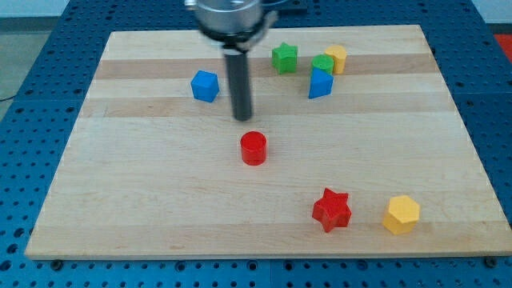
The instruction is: Move the red circle to the left of the red star
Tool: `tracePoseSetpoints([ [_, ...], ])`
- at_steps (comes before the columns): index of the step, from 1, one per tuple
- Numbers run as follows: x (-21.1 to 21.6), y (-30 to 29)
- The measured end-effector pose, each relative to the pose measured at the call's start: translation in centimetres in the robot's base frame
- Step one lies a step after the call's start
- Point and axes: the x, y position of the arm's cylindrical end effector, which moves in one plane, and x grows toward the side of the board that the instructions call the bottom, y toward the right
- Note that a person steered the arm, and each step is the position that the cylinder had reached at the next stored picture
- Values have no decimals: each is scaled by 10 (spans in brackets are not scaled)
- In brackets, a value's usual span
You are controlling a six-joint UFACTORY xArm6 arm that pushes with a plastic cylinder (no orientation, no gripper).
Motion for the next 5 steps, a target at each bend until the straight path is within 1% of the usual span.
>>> tracePoseSetpoints([
  [3, 73, 1],
  [5, 100, -13],
])
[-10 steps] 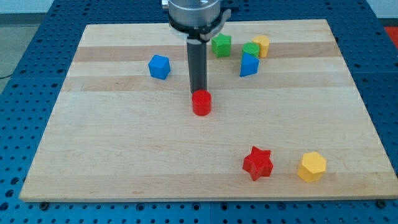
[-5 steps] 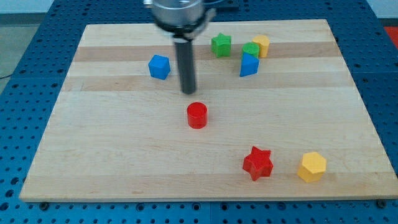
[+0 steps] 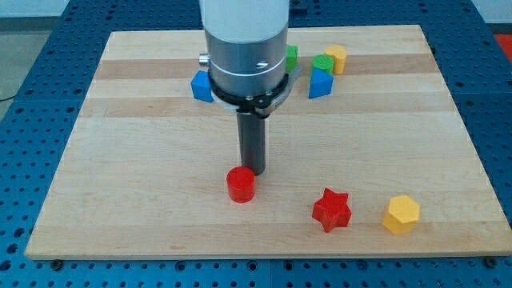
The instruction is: Move the red circle to the left of the red star
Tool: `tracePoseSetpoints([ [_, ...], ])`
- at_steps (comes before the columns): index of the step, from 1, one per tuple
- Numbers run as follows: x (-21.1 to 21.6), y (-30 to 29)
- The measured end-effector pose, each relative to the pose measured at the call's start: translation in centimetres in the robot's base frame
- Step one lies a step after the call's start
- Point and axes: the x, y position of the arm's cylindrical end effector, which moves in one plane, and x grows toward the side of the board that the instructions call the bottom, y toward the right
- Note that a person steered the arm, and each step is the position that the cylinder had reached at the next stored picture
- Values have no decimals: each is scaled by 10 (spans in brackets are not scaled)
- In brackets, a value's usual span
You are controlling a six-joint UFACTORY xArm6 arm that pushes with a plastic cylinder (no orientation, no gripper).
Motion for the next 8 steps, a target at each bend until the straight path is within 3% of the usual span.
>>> tracePoseSetpoints([
  [1, 0, -27],
  [5, 35, -6],
  [7, 39, -106],
  [8, 66, -104],
])
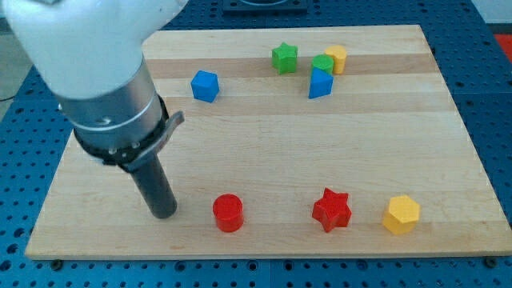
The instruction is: Move the red circle to the left of the red star
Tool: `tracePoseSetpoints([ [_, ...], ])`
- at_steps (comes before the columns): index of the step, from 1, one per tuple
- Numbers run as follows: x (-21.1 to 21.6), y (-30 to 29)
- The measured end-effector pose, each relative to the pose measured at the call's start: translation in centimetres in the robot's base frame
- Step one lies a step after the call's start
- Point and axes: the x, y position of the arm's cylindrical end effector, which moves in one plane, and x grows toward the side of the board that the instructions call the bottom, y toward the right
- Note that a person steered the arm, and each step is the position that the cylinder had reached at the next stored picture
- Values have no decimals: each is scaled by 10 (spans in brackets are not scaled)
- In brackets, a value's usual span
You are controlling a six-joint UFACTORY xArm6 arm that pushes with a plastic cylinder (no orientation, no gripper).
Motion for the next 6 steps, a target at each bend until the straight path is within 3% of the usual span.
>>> tracePoseSetpoints([
  [3, 3, 76],
  [6, 3, 93],
])
